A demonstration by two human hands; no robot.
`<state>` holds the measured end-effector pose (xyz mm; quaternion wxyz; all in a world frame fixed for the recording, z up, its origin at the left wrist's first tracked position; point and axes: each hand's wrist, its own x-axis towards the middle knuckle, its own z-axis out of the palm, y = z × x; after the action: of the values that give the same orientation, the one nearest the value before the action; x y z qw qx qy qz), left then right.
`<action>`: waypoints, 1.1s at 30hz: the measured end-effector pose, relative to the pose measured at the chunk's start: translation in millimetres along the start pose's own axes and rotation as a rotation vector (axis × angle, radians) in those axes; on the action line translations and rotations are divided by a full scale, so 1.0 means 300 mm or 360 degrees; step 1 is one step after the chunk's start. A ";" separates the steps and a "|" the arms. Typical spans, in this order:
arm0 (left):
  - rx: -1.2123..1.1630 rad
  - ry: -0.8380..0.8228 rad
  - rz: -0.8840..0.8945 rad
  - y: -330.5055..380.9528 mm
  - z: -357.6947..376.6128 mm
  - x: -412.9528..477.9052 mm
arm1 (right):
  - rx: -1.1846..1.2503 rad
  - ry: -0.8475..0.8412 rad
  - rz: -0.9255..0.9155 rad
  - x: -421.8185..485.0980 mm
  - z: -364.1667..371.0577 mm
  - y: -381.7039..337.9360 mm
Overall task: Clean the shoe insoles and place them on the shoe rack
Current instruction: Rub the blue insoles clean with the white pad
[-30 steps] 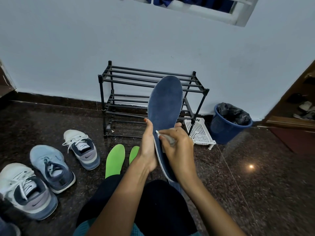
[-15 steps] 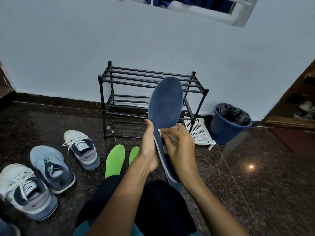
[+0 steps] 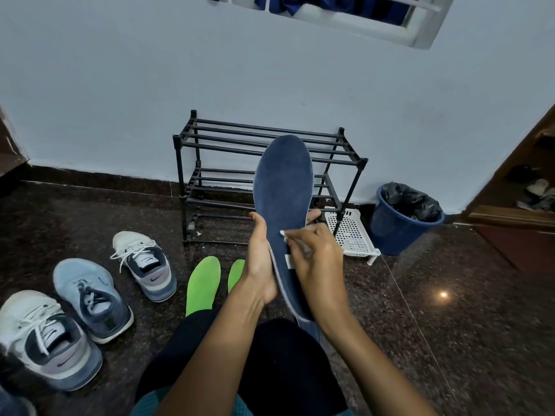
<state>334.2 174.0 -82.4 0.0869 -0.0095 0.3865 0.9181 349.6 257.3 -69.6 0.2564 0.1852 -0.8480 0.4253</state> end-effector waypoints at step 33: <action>-0.0054 0.0120 -0.0062 0.001 -0.009 0.011 | -0.0028 -0.0005 -0.0019 -0.022 0.009 0.014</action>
<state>330.8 172.3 -84.3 0.0900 -0.0532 0.3737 0.9217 351.9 258.1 -77.8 0.2593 0.1887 -0.8509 0.4160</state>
